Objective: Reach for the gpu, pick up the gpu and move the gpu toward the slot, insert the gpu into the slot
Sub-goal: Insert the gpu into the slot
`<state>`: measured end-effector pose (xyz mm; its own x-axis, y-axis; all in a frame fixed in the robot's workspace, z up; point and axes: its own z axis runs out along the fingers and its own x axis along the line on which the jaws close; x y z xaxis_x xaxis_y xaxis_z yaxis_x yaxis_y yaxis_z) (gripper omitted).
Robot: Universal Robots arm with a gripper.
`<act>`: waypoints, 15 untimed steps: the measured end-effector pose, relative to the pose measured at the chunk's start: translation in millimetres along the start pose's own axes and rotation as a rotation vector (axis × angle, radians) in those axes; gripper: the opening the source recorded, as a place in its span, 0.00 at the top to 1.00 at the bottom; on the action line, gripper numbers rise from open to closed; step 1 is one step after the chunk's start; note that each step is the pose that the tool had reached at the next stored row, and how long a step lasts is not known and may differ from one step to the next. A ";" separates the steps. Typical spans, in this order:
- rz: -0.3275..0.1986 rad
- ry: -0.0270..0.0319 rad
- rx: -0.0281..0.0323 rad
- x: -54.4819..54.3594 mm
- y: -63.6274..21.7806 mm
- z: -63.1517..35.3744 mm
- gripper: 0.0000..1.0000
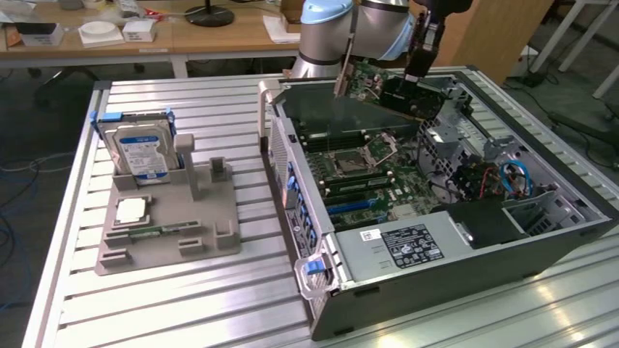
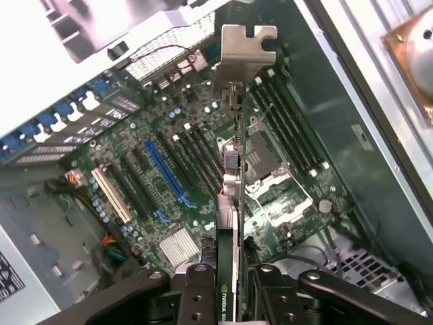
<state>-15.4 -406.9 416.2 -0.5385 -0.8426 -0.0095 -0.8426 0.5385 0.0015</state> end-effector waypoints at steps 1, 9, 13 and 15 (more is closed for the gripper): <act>-0.018 0.0001 -0.0002 0.0 0.0 0.0 0.74; -0.165 0.0003 -0.0016 0.0 0.0 0.3 0.74; -0.237 0.0003 -0.0023 0.0 0.0 0.5 0.74; -0.272 0.0004 -0.0026 0.0 0.0 0.5 0.74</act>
<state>-15.4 -406.9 415.7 -0.2923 -0.9563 -0.0095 -0.9563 0.2923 0.0016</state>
